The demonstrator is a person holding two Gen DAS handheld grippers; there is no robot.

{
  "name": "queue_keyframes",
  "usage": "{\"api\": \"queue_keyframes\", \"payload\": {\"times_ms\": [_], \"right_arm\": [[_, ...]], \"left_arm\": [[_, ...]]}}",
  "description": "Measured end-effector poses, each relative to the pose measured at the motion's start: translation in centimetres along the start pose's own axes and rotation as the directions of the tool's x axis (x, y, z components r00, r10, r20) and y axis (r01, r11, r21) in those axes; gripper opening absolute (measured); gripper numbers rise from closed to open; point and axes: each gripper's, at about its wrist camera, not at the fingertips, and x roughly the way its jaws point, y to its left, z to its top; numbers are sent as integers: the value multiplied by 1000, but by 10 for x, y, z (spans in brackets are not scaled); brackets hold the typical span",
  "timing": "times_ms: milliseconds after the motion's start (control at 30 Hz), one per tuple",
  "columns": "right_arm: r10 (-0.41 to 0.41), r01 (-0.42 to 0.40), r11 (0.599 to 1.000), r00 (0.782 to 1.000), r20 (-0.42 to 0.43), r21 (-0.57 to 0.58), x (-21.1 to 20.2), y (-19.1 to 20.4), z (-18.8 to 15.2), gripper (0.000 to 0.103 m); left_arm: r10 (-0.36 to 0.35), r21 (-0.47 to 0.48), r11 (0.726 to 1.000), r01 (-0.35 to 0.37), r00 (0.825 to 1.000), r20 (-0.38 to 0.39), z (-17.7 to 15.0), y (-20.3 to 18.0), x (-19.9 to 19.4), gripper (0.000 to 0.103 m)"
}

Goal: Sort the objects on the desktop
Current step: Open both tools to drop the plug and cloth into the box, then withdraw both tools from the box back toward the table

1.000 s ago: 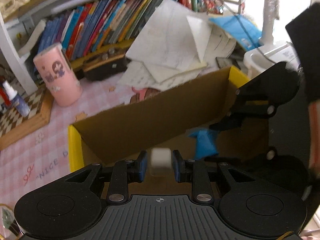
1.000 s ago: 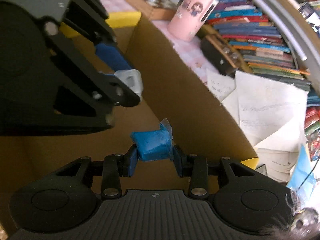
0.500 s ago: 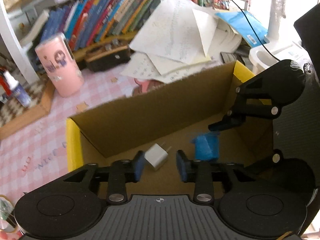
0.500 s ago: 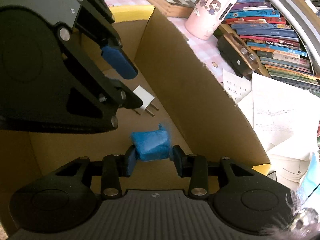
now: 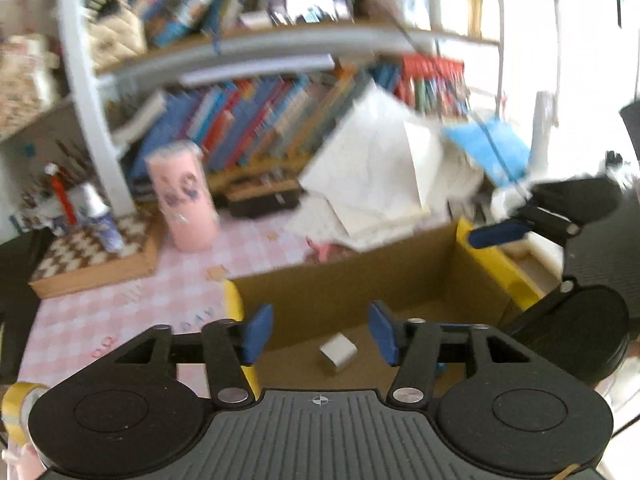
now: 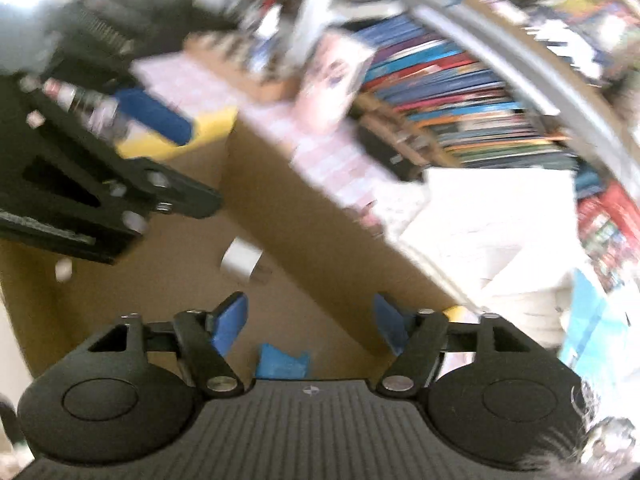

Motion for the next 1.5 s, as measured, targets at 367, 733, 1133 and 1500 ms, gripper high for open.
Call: {"api": "queue_keyframes", "payload": {"times_ms": [367, 733, 1133, 1500], "right_arm": [[-286, 195, 878, 946, 152, 438, -72, 25, -25, 81], [-464, 352, 692, 886, 14, 630, -103, 73, -61, 81], [-432, 370, 662, 899, -72, 652, -110, 153, -63, 81], [-364, 366, 656, 919, -149, 660, -115, 231, -75, 81]], "left_arm": [[90, -124, 989, -79, 992, 92, -46, 41, -60, 70], [84, -178, 982, -61, 989, 125, -87, 66, -89, 70], [38, -183, 983, -32, 999, 31, -136, 95, -117, 70], [8, -150, 989, -17, 998, -63, -192, 119, -152, 71]]}}
